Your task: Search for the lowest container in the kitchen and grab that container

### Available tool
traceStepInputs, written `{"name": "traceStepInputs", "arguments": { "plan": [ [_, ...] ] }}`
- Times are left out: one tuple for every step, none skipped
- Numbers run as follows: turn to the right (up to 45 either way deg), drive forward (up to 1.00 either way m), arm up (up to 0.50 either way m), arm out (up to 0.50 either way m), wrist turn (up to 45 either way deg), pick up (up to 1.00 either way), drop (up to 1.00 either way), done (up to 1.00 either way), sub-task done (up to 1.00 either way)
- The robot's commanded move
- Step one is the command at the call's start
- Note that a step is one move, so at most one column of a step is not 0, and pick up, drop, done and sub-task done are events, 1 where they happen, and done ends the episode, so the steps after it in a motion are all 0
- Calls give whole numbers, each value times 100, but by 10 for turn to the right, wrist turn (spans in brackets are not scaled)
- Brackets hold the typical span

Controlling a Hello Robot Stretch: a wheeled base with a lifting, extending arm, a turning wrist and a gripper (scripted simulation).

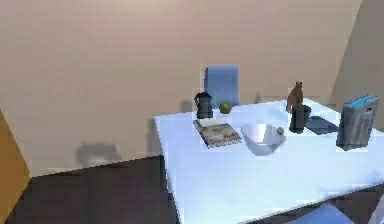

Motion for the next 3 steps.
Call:
{"name": "traceStepInputs", "arguments": {
  "plan": [
    [-450,0,0,0,0,0,0,0,0],
    [-210,0,0,0,0,0,0,0,0],
    [450,0,0,0,0,0,0,0,0]
  ]
}}
